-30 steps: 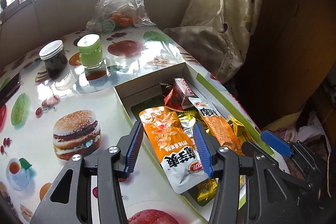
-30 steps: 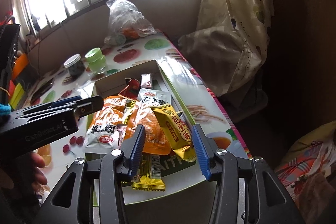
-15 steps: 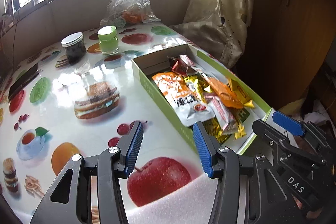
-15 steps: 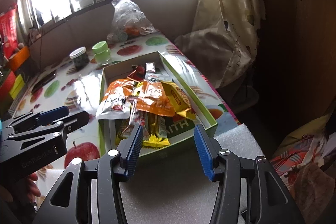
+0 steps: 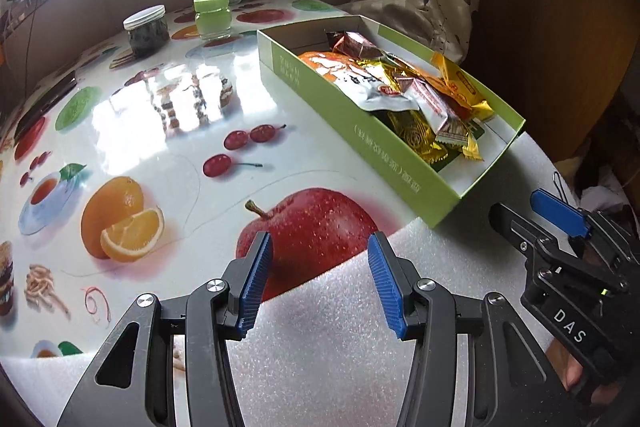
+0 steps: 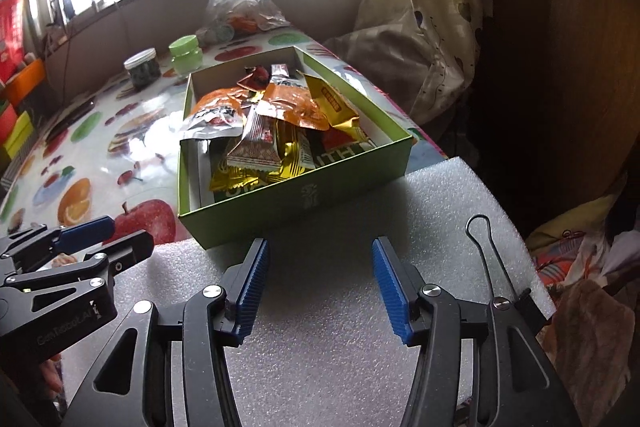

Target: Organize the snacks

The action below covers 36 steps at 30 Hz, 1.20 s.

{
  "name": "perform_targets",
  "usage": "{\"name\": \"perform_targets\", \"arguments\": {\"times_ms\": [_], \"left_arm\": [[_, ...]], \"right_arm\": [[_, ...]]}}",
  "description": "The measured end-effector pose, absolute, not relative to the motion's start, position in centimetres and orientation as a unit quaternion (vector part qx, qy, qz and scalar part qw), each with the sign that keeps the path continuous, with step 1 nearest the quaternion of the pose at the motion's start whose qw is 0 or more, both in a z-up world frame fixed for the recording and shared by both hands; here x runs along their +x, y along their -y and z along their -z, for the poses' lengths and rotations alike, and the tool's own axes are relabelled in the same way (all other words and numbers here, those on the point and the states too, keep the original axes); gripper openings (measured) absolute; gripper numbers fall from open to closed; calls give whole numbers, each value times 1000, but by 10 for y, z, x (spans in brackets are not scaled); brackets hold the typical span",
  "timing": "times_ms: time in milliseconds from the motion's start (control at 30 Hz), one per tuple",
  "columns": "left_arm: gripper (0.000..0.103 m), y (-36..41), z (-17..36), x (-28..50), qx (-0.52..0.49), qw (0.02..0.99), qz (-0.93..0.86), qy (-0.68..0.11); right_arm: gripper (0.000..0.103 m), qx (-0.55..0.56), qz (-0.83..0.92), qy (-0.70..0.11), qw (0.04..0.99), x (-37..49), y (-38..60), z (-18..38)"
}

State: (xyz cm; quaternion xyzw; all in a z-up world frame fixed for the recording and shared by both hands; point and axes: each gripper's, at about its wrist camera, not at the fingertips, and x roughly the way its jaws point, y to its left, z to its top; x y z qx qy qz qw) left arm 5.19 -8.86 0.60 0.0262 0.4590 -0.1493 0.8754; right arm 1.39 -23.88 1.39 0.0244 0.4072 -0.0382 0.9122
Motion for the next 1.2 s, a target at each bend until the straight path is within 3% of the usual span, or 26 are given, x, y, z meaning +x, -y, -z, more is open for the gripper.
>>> {"name": "perform_targets", "arguments": {"times_ms": [267,1200], "left_arm": [[56,85,-3,47,21,883,142,-447],[57,81,-3,44,9,889,135,-438]], "right_arm": [[55,5,50,-404,913,9,232,-6],[56,9,71,-397,915,8,229,-3]]}}
